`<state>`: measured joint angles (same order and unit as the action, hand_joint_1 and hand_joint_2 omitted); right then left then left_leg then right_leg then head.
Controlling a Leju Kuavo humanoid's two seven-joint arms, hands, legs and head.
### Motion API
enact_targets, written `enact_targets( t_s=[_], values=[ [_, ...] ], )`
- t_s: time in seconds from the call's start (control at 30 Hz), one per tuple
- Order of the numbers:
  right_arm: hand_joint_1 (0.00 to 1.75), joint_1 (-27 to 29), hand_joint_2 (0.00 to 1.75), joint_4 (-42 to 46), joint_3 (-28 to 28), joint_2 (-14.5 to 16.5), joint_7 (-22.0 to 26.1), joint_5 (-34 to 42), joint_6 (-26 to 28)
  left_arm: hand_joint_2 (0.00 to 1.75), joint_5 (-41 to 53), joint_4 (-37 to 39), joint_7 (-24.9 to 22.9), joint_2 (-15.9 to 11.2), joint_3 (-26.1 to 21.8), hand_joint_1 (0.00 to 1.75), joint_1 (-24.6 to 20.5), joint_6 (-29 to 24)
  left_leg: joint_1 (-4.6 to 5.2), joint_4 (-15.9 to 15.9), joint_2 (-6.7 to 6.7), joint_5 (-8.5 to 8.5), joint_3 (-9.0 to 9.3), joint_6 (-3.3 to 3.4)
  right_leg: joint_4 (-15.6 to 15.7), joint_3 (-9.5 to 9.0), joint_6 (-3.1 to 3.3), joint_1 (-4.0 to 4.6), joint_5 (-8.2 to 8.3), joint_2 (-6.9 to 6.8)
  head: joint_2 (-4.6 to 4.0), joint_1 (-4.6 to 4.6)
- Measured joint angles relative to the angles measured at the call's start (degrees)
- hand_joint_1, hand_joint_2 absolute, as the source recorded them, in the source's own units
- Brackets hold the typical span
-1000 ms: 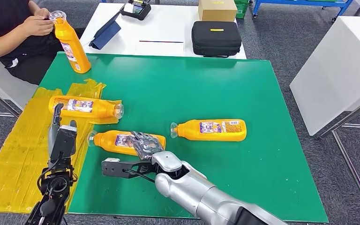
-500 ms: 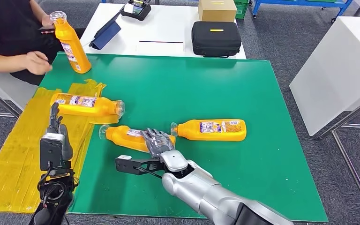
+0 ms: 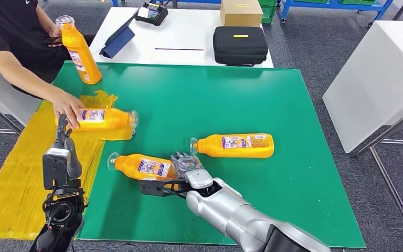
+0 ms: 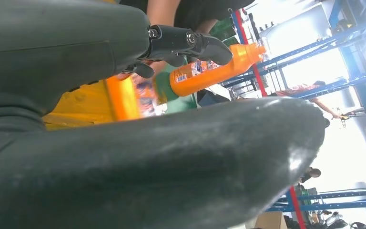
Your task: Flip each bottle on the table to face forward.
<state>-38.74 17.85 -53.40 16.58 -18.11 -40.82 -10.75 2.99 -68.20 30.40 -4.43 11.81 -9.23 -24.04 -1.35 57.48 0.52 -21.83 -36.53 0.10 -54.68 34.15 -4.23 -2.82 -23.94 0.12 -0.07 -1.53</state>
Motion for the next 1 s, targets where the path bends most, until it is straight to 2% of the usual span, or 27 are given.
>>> enact_targets(
  t_s=[0.07, 0.1, 0.23, 0.43, 0.57, 0.63, 0.73, 0.8, 0.87, 1.0],
  values=[
    [1.65, 0.0, 1.75, -0.06, 0.0, -0.04, -0.07, 0.03, -0.16, 0.0, -0.04, 0.13, 0.0, -0.07, 0.08, 0.0, -0.07, 0.0, 0.0, 0.0, 0.01, 0.0, 0.03, 0.0, 0.0, -0.02, 0.0, 0.0, 0.0, 0.02, 0.0, 0.0],
    [1.73, -0.01, 1.75, -0.09, 0.0, -0.06, -0.15, 0.04, -0.48, 0.0, -0.13, 0.21, 0.0, -0.11, 0.11, 0.0, -0.11, 0.0, 0.0, 0.0, 0.01, 0.0, 0.05, 0.0, 0.0, -0.03, 0.0, 0.0, 0.0, 0.04, 0.0, 0.0],
    [1.75, -0.18, 1.75, -0.19, 0.04, -0.11, -0.35, 0.34, -2.93, 0.0, -0.69, 0.45, 0.0, -0.41, 0.17, 0.0, -0.22, 0.0, 0.0, 0.0, 0.05, -0.03, 0.21, -0.03, 0.01, -0.16, 0.02, 0.0, -0.02, 0.11, 0.0, 0.01],
    [1.75, -0.11, 1.75, -0.19, 0.23, -0.12, 0.64, 1.21, -3.05, 0.0, -1.09, 0.46, 0.0, -1.23, 0.17, 0.0, -0.24, 0.04, 0.0, -0.01, 0.13, -0.06, 0.36, -0.03, 0.0, -0.29, 0.05, 0.0, -0.05, 0.18, 0.0, 0.0],
    [1.75, -0.02, 1.75, -0.16, 0.89, -0.14, 3.44, 3.07, -2.22, 0.0, -1.72, 0.45, -0.59, -1.78, 0.17, 0.0, -0.21, 1.25, -0.01, -0.02, 0.23, -0.08, 0.45, -0.06, 0.0, -0.35, 0.05, 0.01, -0.04, 0.29, 0.0, 0.02],
    [1.75, 0.16, 1.75, -0.04, 1.99, -0.14, 5.86, 5.3, -1.19, 0.0, -4.34, 0.44, -2.62, -1.97, 0.13, 0.0, -0.17, 4.56, -0.02, -0.02, 0.27, -0.1, 0.46, -0.08, -0.01, -0.35, 0.05, 0.01, -0.03, 0.35, 0.0, 0.02],
    [1.75, 0.72, 1.75, 0.85, 4.76, -0.14, 10.25, 9.91, 1.38, 0.0, -13.74, 0.44, -7.11, -2.07, -0.59, 0.0, 0.23, 14.25, -0.04, -0.02, 0.28, -0.08, 0.41, -0.08, -0.02, -0.47, 0.02, 0.04, 0.04, 0.37, 0.0, 0.02],
    [1.75, 1.47, 1.75, 2.25, 7.12, -0.32, 12.9, 13.26, 3.44, 0.87, -18.78, 0.44, -8.75, -2.09, -1.75, 0.0, 0.8, 18.61, -0.06, -0.02, 0.28, -0.02, 0.26, -0.06, -0.04, -0.62, 0.01, 0.07, 0.15, 0.37, 0.0, 0.01],
    [1.75, 3.12, 1.75, 5.07, 9.86, -0.96, 15.03, 16.77, 5.11, 1.75, -21.16, 0.3, -9.54, -2.13, -3.44, 0.0, 1.52, 19.89, -0.09, -0.01, 0.28, 0.06, 0.06, -0.03, -0.05, -0.59, 0.03, 0.11, 0.24, 0.37, 0.0, 0.01],
    [1.75, 9.18, 1.75, 16.76, 15.35, -3.72, 16.04, 21.16, 7.26, 1.75, -25.04, -1.29, -11.99, -2.19, -8.34, 0.0, 3.62, 20.91, -0.14, 0.0, 0.2, 0.09, -0.23, -0.01, -0.05, -0.39, 0.03, 0.15, 0.22, 0.3, 0.0, 0.01]
  ],
)
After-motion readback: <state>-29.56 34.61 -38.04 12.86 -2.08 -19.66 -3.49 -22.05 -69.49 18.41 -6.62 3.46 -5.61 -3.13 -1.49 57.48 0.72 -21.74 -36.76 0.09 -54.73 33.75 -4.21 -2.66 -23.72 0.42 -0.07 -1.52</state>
